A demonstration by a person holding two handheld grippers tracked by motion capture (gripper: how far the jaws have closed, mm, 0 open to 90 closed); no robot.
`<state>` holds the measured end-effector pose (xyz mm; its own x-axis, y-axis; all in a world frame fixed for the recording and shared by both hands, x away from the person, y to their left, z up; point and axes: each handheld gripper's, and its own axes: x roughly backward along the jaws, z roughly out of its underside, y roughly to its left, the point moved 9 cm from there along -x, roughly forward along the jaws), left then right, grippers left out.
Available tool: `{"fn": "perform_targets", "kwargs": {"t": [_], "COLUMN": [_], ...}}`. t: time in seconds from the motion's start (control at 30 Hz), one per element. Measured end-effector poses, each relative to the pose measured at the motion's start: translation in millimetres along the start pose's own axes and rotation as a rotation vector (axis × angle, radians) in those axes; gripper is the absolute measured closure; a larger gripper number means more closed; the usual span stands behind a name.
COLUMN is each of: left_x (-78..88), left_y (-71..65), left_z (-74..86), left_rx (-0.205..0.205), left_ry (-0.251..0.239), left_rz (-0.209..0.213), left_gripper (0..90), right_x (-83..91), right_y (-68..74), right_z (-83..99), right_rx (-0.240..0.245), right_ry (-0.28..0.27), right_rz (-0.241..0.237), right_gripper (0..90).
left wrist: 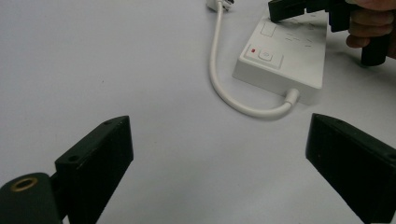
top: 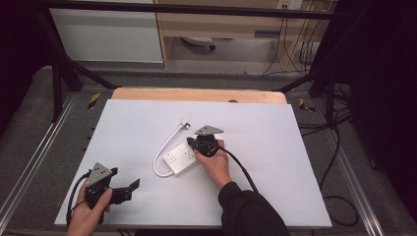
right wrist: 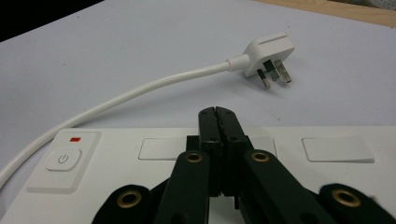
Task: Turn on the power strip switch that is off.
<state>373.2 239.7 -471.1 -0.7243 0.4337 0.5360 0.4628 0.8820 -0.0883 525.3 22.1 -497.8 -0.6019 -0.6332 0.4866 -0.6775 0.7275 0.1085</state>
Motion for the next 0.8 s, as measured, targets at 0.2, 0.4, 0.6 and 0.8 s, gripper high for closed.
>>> {"fn": "perform_targets", "kwargs": {"t": [0.2, 0.4, 0.6, 0.8], "left_x": [0.1, 0.1, 0.2, 0.2], "left_y": [0.2, 0.4, 0.5, 0.5], "left_z": [-0.1, -0.1, -0.2, -0.2], "left_rx": [0.0, -0.001, -0.001, -0.001], "left_ry": [-0.001, -0.001, -0.001, -0.001], "left_rz": [0.001, 0.001, 0.001, 0.002], "left_gripper": [7.5, 7.5, 7.5, 7.5], "right_x": [-0.1, -0.3, -0.8, -0.7], "right_y": [-0.1, -0.3, -0.3, -2.1], "right_z": [-0.3, -0.6, -1.1, -2.2], "right_rx": [-0.001, 0.0, 0.0, 0.002], "right_ry": [0.002, 0.004, 0.008, 0.016], "right_rz": [-0.001, -0.002, -0.002, 0.007], "right_gripper": [90.0, 90.0, 90.0, 90.0]}}
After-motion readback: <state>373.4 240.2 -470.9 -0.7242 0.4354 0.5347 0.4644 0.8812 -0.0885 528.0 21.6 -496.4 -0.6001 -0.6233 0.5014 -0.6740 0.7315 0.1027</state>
